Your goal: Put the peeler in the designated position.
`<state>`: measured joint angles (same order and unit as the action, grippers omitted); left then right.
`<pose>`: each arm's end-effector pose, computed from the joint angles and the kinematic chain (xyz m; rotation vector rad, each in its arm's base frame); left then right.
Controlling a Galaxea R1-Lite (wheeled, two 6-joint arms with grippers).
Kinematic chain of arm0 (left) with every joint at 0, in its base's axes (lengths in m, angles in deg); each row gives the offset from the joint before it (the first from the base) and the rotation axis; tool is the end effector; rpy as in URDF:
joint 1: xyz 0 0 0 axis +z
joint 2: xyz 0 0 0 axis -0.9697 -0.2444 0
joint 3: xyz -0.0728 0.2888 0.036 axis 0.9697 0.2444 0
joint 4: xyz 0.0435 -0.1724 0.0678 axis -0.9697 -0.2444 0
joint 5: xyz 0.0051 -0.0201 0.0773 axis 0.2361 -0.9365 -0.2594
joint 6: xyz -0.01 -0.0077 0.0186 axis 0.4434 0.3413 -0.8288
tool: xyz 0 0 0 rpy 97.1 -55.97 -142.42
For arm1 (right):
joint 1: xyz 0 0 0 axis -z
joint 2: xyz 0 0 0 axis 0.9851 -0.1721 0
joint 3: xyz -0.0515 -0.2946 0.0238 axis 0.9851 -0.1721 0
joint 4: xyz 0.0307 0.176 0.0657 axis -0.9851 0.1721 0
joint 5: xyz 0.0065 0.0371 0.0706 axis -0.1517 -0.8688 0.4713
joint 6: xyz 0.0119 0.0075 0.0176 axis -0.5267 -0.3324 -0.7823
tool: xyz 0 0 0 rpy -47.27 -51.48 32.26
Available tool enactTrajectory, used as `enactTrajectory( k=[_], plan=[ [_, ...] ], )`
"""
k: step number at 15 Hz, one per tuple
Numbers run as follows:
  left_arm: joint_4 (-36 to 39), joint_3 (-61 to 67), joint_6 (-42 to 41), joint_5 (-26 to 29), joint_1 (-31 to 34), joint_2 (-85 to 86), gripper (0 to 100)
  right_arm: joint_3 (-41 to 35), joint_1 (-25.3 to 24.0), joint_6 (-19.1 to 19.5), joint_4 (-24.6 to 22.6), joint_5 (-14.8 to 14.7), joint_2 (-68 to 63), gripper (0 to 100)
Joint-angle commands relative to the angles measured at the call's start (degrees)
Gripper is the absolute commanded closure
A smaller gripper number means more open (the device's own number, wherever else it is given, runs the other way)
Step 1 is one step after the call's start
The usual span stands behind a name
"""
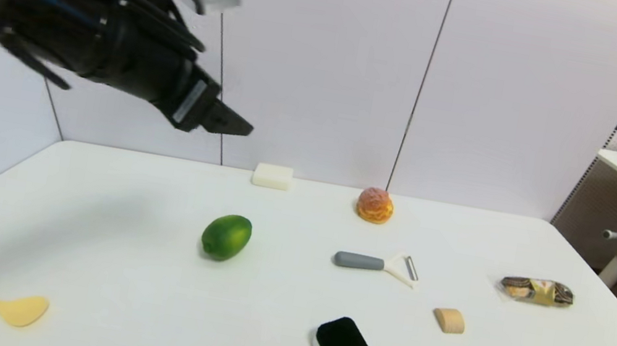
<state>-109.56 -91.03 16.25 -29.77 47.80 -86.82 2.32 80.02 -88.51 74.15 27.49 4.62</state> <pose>0.2471 -0.1321 0.3282 0.4328 0.4379 -0.5787 -0.0285 0.0000 0.0769 0.0073 0.0929 0.0008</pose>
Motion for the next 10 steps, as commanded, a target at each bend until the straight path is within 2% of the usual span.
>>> enactTrajectory(
  k=[1, 6, 10],
  plan=[
    [14.2, 29.9, 0.5, -0.8, 11.6, 31.0, 0, 0.0, 0.0, 0.0, 0.0, 0.0, -0.1, 0],
    [25.6, 51.6, 5.2, 0.6, 17.0, 51.3, 0, 0.0, 0.0, 0.0, 0.0, 0.0, -0.1, 0],
    [26.5, 60.8, 7.4, 0.6, 17.8, 64.2, 0, 0.0, 0.0, 0.0, 0.0, 0.0, -0.1, 0]
  ],
)
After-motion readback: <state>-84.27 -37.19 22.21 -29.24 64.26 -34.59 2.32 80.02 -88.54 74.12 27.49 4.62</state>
